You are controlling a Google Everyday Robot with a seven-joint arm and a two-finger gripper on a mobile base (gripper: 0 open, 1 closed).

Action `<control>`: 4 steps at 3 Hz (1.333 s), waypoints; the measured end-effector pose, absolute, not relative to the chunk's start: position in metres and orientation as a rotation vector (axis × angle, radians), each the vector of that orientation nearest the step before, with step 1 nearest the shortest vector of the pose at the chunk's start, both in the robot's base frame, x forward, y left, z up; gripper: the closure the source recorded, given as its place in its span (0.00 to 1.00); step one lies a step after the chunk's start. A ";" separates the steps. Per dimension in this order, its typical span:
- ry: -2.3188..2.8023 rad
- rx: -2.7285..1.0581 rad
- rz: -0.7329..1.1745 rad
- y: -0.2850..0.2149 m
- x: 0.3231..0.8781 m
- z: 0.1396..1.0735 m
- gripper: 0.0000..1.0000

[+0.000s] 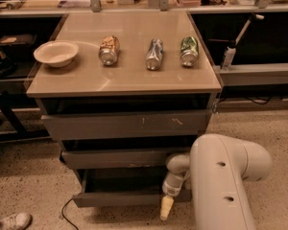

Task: Open bottom drawer

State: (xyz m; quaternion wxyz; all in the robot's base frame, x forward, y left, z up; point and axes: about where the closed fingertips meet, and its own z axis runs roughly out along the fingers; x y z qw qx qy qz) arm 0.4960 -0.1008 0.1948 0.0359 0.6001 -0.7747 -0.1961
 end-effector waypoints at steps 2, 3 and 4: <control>-2.332 1.745 -0.664 -0.127 0.445 0.222 0.00; -2.325 1.728 -0.643 -0.132 0.437 0.218 0.00; -2.284 1.664 -0.630 -0.144 0.413 0.200 0.00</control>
Offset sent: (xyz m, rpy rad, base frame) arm -0.0293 -0.0156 0.0142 -0.0077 0.0591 -0.0111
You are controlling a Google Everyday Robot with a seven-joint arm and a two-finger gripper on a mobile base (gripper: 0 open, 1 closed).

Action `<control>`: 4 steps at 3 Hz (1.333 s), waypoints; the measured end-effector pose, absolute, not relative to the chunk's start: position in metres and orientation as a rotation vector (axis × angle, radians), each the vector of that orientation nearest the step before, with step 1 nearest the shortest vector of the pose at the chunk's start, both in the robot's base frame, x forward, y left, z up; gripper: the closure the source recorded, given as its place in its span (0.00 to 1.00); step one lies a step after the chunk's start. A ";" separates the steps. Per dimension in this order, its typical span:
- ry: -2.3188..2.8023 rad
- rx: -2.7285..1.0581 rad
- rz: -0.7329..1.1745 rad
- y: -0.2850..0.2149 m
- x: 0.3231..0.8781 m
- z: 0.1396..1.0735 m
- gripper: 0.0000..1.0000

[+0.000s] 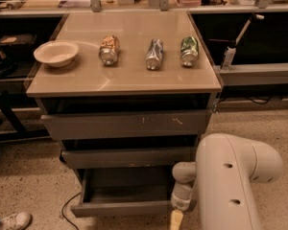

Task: Open bottom drawer

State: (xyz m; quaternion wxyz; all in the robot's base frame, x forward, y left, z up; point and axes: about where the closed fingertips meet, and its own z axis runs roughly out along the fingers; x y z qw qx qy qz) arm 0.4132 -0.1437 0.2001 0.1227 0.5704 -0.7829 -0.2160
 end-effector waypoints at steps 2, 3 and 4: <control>-2.284 1.658 -0.629 -0.146 0.411 0.206 0.00; -2.272 1.601 -0.634 -0.161 0.383 0.201 0.00; -2.272 1.601 -0.634 -0.161 0.384 0.206 0.00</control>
Offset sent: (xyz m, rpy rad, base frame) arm -0.0960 -0.0582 -0.0314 -0.0955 0.1624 -0.0419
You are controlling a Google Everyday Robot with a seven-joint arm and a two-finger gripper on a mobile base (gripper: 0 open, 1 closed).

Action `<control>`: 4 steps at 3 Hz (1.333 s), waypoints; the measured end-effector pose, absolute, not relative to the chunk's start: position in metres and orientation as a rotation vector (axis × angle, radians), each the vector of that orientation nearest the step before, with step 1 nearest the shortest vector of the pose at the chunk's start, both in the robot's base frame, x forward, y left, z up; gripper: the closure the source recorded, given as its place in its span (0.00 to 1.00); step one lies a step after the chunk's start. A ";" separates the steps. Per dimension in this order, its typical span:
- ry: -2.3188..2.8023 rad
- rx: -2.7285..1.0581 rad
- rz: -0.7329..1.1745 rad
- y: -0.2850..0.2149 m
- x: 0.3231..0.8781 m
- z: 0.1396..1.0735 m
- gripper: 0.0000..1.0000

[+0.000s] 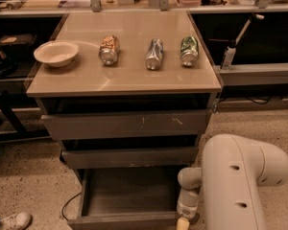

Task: Open bottom drawer

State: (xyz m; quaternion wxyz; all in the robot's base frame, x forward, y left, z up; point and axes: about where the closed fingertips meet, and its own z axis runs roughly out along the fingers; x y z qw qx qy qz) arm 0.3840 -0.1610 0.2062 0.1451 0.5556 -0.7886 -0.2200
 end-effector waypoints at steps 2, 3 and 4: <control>-2.313 1.483 -0.628 -0.192 0.349 0.208 0.00; -2.313 1.482 -0.628 -0.191 0.350 0.208 0.00; -2.287 1.396 -0.640 -0.208 0.306 0.213 0.00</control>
Offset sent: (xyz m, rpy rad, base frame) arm -0.1657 -0.1009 0.0051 -0.1123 0.1935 -0.2128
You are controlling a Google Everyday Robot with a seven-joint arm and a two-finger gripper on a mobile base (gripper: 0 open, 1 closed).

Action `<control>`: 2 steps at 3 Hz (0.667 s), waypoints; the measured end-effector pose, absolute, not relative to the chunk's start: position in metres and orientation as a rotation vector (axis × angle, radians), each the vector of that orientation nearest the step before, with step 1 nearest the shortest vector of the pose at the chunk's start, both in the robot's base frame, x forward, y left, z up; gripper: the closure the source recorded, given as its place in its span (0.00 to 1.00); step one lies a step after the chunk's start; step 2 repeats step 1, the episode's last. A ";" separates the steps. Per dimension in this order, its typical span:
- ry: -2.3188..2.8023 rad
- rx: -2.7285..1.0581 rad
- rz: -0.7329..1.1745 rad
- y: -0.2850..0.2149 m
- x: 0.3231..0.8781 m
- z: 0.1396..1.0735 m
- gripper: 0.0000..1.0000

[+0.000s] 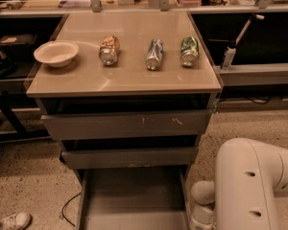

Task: Open bottom drawer

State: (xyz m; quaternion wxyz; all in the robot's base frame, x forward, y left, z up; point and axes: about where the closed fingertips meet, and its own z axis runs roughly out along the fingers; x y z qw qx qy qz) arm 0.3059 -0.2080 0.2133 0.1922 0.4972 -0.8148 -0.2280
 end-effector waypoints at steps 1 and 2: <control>-2.287 1.396 -0.640 -0.208 0.306 0.213 0.00; -2.287 1.396 -0.640 -0.208 0.306 0.213 0.00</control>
Offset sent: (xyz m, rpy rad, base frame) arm 0.0000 0.0000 0.0000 0.0000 0.0000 0.0000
